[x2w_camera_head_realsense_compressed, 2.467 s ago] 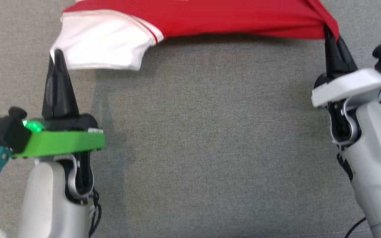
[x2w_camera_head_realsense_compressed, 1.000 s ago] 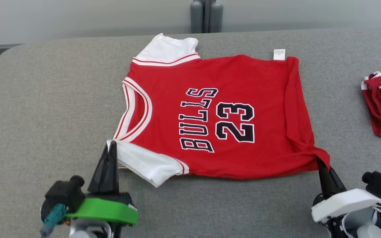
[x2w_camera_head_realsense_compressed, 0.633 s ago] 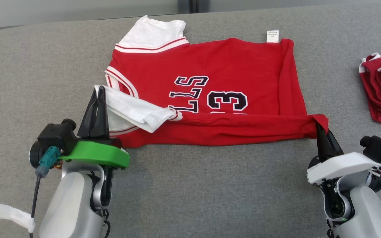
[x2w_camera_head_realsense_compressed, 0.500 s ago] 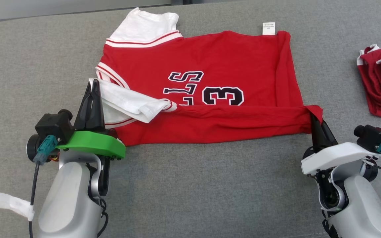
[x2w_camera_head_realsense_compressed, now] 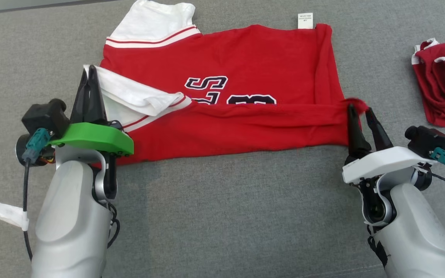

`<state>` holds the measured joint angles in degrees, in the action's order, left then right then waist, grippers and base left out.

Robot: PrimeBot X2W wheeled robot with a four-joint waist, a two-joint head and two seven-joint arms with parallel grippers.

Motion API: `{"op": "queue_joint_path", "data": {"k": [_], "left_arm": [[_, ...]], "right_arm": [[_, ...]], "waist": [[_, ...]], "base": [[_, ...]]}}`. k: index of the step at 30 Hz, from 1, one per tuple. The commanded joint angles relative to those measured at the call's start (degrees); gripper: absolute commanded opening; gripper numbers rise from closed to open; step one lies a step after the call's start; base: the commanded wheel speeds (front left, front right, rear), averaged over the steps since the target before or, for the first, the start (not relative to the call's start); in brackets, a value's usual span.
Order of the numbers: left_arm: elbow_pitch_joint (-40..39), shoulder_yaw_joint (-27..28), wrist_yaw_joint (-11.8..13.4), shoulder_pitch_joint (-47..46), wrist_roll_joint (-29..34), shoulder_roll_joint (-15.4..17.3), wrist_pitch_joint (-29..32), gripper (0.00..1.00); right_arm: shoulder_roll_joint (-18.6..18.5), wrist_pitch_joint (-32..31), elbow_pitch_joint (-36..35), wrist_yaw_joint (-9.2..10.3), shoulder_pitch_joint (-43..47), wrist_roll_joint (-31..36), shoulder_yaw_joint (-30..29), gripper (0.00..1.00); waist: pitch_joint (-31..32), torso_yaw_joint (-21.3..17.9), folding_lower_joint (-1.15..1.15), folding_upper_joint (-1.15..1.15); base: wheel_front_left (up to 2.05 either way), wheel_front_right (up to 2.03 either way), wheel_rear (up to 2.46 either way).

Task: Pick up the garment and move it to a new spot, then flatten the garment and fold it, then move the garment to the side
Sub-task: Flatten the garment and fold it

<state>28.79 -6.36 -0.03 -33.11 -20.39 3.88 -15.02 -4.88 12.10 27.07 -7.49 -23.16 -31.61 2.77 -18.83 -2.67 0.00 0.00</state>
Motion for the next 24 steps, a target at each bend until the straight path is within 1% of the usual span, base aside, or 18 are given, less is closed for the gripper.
{"op": "queue_joint_path", "data": {"k": [1,4,9,14,17,20,24], "left_arm": [[-0.8,0.8,-0.7,-1.1,0.6,-0.2,-0.2,1.0],[-2.8,2.0,-1.8,0.2,1.5,-0.4,-0.2,1.0],[-6.1,3.1,-3.3,4.0,2.2,-0.8,-0.2,1.0],[-8.7,4.1,-4.0,9.2,1.8,-0.8,-0.2,1.0],[-8.5,4.8,-3.7,12.8,1.5,-0.9,-0.2,1.0],[-6.4,4.8,-3.6,15.7,1.0,-0.9,0.4,1.0],[-3.2,4.1,-3.6,18.0,-0.1,-0.9,4.8,1.0]], "right_arm": [[-0.3,0.9,-0.3,0.0,-0.8,0.0,-0.1,1.0],[-0.9,1.9,-1.8,0.0,-0.4,1.5,-0.9,1.0],[-1.1,2.6,-6.2,0.0,3.3,4.0,-3.1,1.0],[-0.6,-0.6,-9.6,0.0,8.5,7.9,-5.7,1.0],[0.1,-2.9,-11.6,0.0,11.6,10.4,-7.5,1.0],[1.0,-4.8,-13.2,0.0,13.9,11.4,-8.6,1.0],[1.6,-6.8,-15.0,0.0,15.7,12.7,-8.8,1.0]], "waist": [[0.2,-0.1,0.0,0.0],[0.6,-0.1,0.0,0.0],[2.4,0.6,0.0,0.0],[4.5,1.5,0.0,0.0],[5.9,2.1,0.0,0.0],[7.1,2.6,0.0,0.0],[8.1,3.2,0.0,0.0]], "base": [[0.0,0.0,0.0],[0.0,0.0,0.0],[0.0,0.0,0.0],[0.0,0.0,0.0],[0.0,0.0,0.0],[0.0,0.0,0.0],[0.0,0.0,0.0]]}}
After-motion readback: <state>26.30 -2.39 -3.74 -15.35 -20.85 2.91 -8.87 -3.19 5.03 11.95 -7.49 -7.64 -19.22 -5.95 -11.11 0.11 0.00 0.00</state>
